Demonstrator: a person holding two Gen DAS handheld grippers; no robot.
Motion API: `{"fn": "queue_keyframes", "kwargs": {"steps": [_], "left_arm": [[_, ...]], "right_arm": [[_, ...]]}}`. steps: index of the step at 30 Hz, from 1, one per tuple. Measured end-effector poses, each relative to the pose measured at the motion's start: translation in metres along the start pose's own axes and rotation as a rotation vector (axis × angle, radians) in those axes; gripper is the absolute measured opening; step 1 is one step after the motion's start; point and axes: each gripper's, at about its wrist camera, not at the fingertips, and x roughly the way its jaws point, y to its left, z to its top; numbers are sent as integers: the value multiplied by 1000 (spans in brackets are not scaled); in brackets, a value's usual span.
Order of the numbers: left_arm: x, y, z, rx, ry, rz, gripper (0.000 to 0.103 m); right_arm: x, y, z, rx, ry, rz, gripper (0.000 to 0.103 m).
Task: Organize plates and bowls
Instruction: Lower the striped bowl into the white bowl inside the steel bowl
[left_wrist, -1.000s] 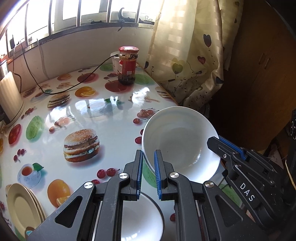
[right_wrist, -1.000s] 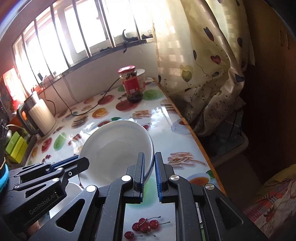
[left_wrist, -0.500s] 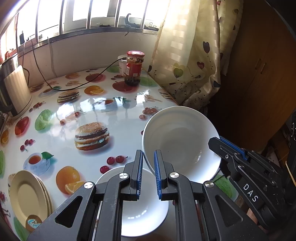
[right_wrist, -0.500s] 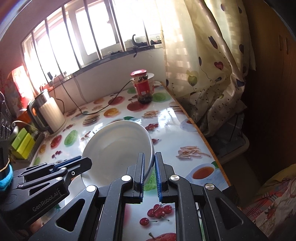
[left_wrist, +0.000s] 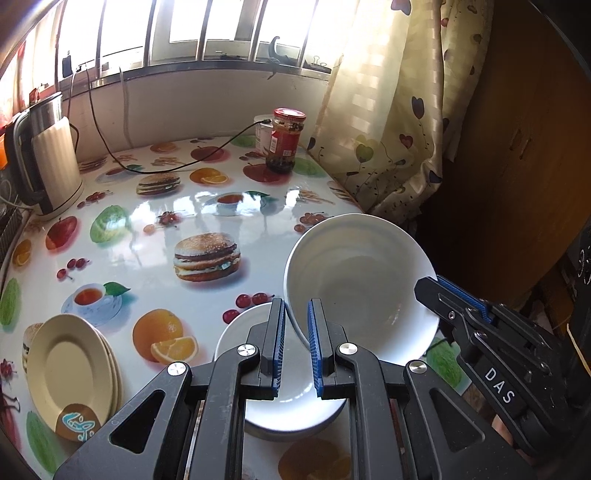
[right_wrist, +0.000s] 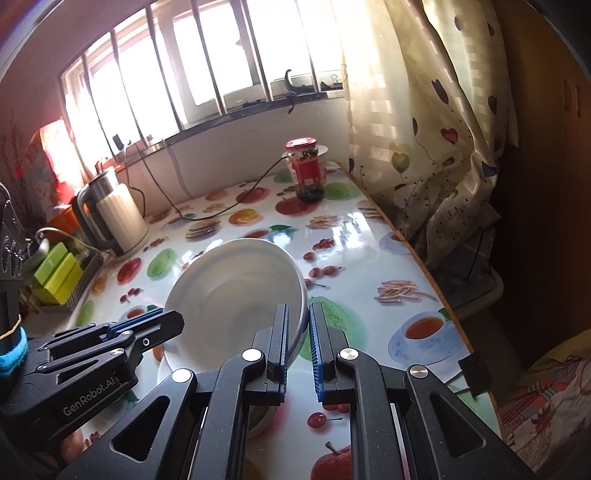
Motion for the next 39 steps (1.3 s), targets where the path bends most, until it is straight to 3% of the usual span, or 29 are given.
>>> {"fn": "queue_keyframes", "kwargs": {"steps": [16,39], "left_arm": [[-15,30,-17,-67,-2,28,13],[4,52,-34,-124,68,40,13]], "right_arm": [[7,29,-11,-43,40,46,12],[33,41,-32,-55,122,63,12]]}}
